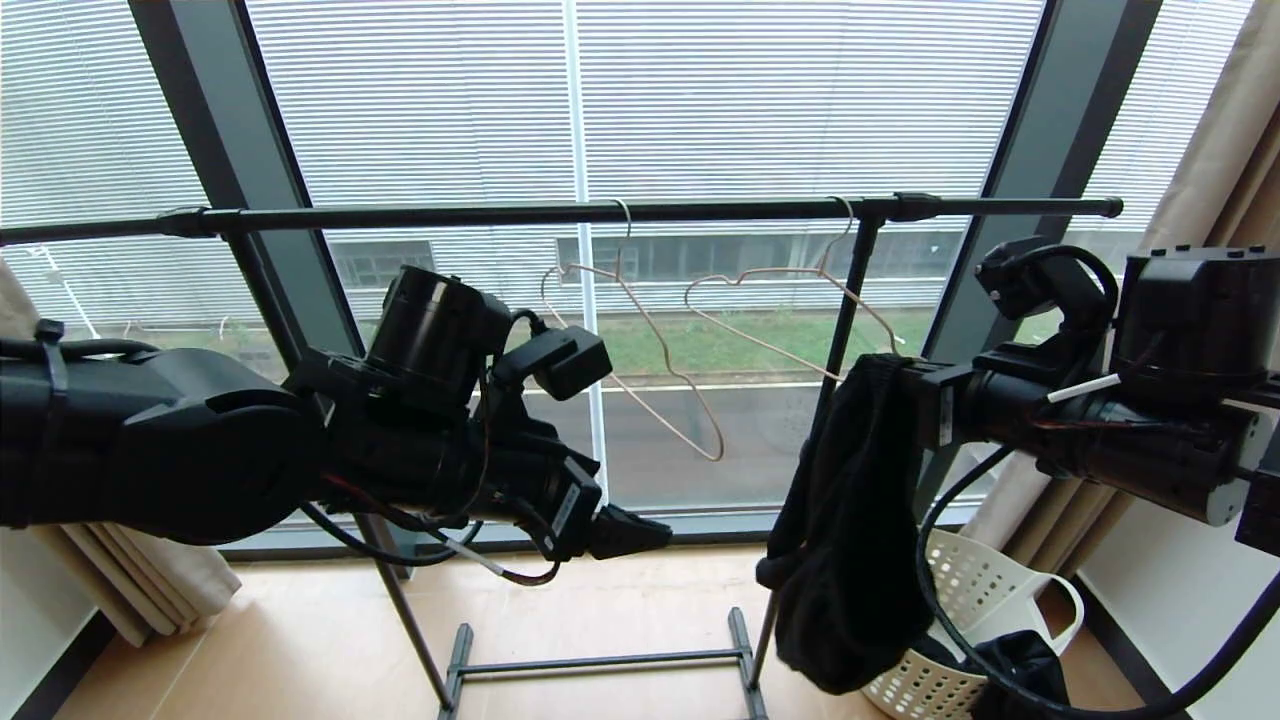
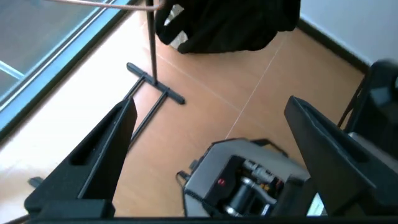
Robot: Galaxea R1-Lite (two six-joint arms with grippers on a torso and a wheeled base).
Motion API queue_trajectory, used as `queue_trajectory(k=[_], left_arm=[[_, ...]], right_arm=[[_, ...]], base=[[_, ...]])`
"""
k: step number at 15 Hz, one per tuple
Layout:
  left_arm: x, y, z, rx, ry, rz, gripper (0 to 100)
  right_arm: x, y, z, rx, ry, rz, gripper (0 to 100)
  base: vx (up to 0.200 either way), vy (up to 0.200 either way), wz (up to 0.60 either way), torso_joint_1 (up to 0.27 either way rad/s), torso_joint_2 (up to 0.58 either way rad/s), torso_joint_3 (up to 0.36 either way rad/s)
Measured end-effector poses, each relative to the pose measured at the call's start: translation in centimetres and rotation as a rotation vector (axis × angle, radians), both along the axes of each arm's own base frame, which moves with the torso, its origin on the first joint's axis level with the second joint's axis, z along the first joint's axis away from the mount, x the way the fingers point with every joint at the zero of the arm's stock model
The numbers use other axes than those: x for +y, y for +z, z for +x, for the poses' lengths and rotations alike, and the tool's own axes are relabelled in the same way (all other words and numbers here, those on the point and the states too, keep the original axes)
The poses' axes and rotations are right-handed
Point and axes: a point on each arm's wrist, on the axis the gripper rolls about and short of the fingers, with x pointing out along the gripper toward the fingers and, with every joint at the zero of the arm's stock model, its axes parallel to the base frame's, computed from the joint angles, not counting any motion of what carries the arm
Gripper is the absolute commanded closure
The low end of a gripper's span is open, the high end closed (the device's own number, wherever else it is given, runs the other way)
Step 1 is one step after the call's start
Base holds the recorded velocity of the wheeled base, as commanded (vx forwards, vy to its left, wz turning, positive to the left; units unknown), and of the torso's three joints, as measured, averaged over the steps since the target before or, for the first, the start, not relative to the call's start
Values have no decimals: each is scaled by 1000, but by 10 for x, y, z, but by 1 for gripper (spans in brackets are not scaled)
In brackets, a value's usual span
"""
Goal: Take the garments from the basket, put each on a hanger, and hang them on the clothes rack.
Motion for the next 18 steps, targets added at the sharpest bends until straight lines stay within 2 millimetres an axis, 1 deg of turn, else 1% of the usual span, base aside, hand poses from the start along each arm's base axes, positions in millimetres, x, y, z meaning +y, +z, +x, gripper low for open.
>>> queue_trajectory(k=[2, 4, 6, 9, 13, 15, 18], left_arm=[[-6, 7, 4, 24, 53, -60, 0], [-17, 18, 18, 29, 167, -105, 0], [-31, 24, 35, -13, 305, -109, 0], [-56, 25, 56, -61, 436, -120, 0], [-81, 13, 81, -122, 540, -98, 0], [-88, 5, 90, -138, 572, -84, 0], [-98, -15, 106, -156, 647, -24, 0]], right_arm=[[-2, 1, -5, -6, 0, 0, 100], [-3, 4, -8, -14, 1, 3, 100], [-3, 4, -8, -14, 1, 2, 100], [-3, 2, -7, -9, 2, -2, 100], [-2, -5, -7, 5, 11, -34, 100], [-2, -7, -7, 12, 12, -39, 100], [-2, -9, -8, 17, 14, -42, 100]], base=[[0, 0, 0, 0, 0, 0], [0, 0, 0, 0, 0, 0], [0, 0, 0, 0, 0, 0], [0, 0, 0, 0, 0, 0], [0, 0, 0, 0, 0, 0], [0, 0, 0, 0, 0, 0], [0, 0, 0, 0, 0, 0]])
